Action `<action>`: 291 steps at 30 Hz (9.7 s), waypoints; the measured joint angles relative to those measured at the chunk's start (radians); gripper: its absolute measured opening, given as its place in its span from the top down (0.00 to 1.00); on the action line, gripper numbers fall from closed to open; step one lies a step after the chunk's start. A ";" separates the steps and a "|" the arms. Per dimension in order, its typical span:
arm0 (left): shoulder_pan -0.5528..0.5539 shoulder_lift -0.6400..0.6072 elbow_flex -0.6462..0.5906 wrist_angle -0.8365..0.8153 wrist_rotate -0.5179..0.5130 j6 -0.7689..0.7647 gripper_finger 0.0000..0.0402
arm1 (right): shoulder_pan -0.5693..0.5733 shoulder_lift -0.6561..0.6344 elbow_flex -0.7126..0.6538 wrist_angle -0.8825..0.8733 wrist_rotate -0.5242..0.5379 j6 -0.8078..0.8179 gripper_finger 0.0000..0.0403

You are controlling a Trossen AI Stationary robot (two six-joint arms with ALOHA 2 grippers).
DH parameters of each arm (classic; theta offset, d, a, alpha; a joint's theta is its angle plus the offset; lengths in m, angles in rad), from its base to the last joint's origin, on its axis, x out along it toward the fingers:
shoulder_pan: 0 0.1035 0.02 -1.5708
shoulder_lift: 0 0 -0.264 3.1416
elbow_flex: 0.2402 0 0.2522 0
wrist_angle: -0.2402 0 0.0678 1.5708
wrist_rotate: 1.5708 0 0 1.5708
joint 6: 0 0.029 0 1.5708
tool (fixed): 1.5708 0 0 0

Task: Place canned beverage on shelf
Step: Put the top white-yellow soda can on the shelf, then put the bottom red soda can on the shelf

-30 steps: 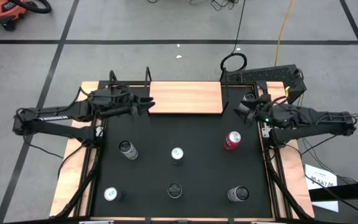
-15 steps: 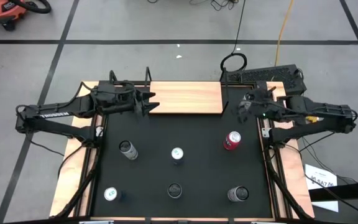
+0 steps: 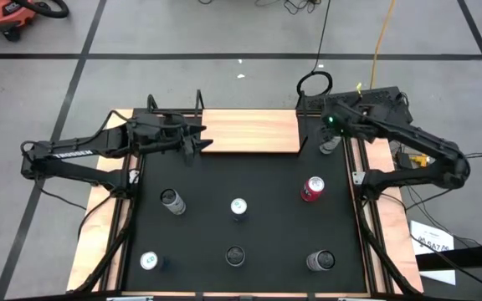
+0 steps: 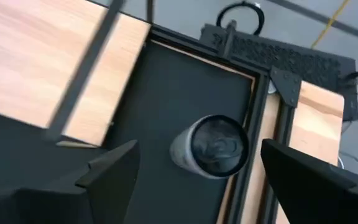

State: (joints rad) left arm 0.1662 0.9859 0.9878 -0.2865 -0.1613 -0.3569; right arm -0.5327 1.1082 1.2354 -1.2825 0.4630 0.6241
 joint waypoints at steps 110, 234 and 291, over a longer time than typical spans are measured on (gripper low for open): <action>0.083 0.000 -0.001 -0.154 -0.037 0.004 0.28 | -0.157 0.873 1.023 -0.174 -0.232 -0.479 0.36; 0.062 0.069 0.135 -0.464 -0.237 0.109 0.28 | 0.496 0.221 0.159 -0.213 -0.390 0.453 0.13; 0.062 0.090 0.135 -0.318 -0.007 0.137 0.26 | 0.508 0.232 0.014 0.110 -0.516 0.420 0.28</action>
State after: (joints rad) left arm 0.2287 1.0761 1.1225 -0.6047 -0.1682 -0.2203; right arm -0.0251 1.3400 1.2494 -1.1727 -0.0532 1.0441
